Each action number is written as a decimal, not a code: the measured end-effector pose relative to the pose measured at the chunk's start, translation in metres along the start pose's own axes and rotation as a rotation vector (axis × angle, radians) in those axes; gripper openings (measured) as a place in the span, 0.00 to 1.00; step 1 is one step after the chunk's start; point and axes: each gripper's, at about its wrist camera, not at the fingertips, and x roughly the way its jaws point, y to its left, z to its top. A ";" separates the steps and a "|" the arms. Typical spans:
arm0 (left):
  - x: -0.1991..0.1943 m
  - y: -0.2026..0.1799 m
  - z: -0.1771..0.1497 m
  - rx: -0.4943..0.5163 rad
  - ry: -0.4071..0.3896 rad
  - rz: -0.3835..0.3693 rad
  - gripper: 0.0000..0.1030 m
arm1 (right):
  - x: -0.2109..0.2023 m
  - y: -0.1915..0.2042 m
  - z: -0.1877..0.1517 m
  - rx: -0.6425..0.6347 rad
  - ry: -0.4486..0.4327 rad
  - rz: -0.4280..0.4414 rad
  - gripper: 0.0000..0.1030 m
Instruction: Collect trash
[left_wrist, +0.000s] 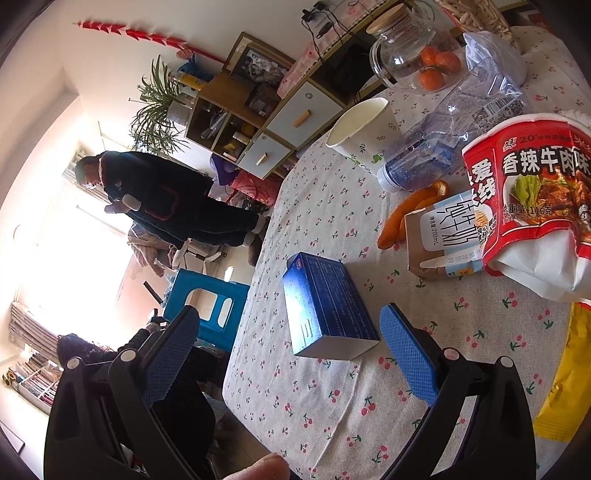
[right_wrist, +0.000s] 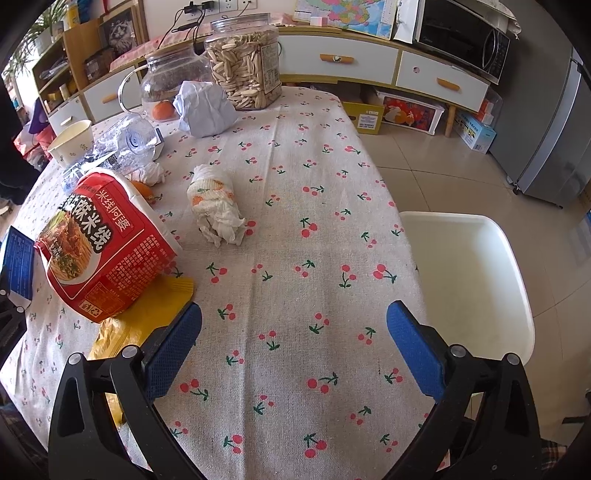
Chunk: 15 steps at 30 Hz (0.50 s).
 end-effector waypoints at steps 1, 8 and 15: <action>0.001 0.001 0.000 -0.005 0.003 -0.001 0.93 | 0.000 0.000 0.000 0.005 0.001 0.005 0.93; 0.005 0.007 -0.002 -0.024 0.019 -0.012 0.93 | -0.001 0.002 0.000 0.001 -0.013 -0.008 0.93; -0.002 0.005 -0.002 -0.019 -0.005 -0.007 0.93 | -0.001 0.000 -0.001 -0.001 -0.018 -0.018 0.93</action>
